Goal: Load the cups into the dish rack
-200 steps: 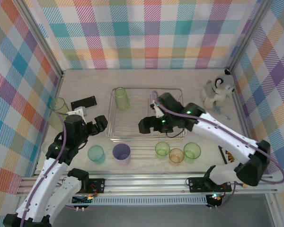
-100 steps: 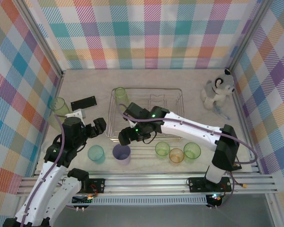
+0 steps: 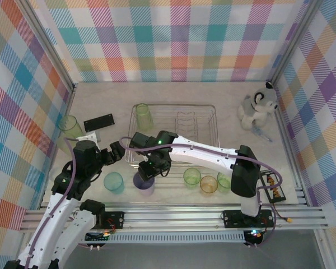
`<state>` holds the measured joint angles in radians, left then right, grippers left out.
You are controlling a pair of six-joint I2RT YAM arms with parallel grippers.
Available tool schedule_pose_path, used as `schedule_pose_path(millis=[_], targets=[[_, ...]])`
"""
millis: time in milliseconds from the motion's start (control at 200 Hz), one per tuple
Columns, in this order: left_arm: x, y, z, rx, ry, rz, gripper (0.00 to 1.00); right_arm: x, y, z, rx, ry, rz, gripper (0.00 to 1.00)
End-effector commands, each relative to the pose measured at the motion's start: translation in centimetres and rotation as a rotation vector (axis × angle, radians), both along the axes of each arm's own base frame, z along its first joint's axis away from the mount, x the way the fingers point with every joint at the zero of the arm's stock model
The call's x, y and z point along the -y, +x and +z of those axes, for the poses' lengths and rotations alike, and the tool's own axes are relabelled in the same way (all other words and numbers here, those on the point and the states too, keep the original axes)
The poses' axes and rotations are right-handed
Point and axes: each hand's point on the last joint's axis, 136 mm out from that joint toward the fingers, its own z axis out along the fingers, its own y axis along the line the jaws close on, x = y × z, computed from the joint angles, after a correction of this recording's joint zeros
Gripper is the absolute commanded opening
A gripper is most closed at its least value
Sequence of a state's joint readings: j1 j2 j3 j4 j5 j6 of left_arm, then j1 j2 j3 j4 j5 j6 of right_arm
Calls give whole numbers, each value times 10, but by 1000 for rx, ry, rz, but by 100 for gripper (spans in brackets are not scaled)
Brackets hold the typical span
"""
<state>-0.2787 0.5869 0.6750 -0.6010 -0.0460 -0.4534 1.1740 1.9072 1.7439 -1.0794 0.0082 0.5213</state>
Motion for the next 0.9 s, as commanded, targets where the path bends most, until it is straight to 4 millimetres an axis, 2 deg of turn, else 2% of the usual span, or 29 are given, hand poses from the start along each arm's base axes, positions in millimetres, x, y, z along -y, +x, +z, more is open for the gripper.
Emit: schedule_pose_path(millis=[0,125,300,495,685,745,895], targets=[[-5,-2,-3,-7,8,23,100,5,-1,-4,5,-51,21,47],[-6,-2,-3,-11,10,26,100,5,-1,-10,6,-70,25,40],[-7,-4,-7,-22,-2,42,100,1,0,-18,-3,-78,27,35],[-7,-6,-12,-30,-36,64,100,-1,1,-18,-4,-80,23,20],[-10,-8,-12,-28,-43,81,100,0,0,-12,-10,-85,21,7],[-8,-7,-11,-25,-52,80,100,-2,-3,-8,-39,-67,34,0],[-3,-3,-4,0,-93,71,100,-12,-8,17,-86,35,60,0]])
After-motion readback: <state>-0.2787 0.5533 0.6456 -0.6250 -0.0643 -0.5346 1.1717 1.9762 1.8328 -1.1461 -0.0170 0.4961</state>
